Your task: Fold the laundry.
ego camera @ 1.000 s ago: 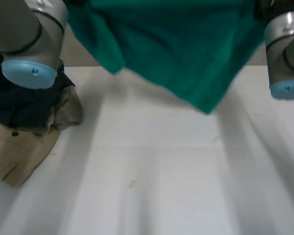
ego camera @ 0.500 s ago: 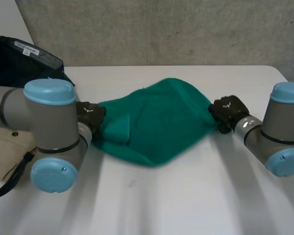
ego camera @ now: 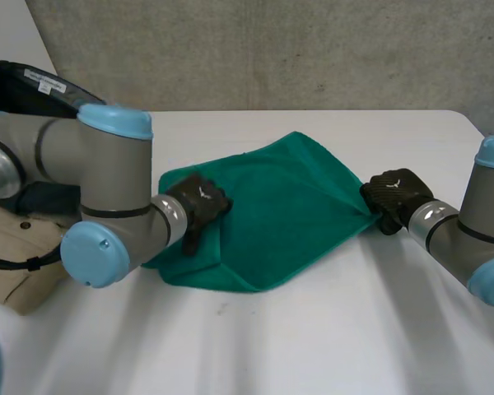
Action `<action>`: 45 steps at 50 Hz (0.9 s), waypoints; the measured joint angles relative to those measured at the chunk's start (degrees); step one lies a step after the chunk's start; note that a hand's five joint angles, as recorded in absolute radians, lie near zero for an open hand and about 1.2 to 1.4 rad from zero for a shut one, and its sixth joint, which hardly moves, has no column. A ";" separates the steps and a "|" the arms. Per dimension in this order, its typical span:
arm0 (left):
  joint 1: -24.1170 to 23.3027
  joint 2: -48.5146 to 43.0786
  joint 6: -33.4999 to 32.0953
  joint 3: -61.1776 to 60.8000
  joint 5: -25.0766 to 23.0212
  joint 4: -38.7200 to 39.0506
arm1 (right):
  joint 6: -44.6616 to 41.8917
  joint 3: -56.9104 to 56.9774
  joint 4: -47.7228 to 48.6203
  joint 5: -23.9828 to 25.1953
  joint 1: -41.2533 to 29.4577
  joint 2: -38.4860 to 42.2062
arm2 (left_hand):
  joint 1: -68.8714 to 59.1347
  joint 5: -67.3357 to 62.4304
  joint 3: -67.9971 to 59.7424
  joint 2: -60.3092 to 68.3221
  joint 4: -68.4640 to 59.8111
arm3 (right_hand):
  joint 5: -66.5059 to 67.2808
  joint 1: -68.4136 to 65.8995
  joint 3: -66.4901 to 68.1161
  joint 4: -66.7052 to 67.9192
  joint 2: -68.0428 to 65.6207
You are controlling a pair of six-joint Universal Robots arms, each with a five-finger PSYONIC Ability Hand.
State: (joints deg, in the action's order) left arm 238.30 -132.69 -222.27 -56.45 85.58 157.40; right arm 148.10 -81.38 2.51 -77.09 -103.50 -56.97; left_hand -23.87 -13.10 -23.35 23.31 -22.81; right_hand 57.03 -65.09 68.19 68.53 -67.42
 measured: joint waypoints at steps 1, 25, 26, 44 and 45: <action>0.13 -0.75 -0.42 0.34 -0.18 -0.62 | -0.02 -0.03 0.02 0.00 0.07 0.04 | -0.22 -0.18 -0.06 0.28 -0.05 | 0.00 0.00 0.00 0.00 0.00; 5.66 25.87 4.61 -8.52 9.16 -4.86 | -10.38 7.97 -23.89 1.07 9.35 -17.58 | -43.04 -43.46 -44.40 45.07 -45.62 | 0.00 0.00 0.00 0.00 0.00; 6.26 27.83 4.83 -9.49 9.02 -5.46 | -11.35 8.65 -26.35 1.32 9.90 -18.83 | -43.04 -43.45 -44.41 45.10 -45.63 | 0.00 0.00 0.00 0.00 0.00; 11.13 17.80 6.99 -9.49 2.99 -4.69 | -23.55 17.58 -43.92 -2.70 7.79 -8.55 | -43.04 -43.46 -44.64 45.25 -45.67 | 1.02 0.00 0.02 0.00 0.00; 11.02 15.63 7.00 -7.39 3.63 -4.16 | -24.04 18.63 -43.77 -3.47 7.41 -6.99 | -43.04 -43.46 -44.65 45.25 -45.67 | 1.01 0.00 0.02 0.00 0.00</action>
State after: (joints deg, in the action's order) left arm 249.32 -117.06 -215.28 -63.84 89.20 153.24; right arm 124.06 -62.75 -41.26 -80.56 -96.09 -63.96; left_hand -66.92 -56.56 -68.00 68.57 -68.47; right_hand 58.05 -65.09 68.21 68.53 -67.42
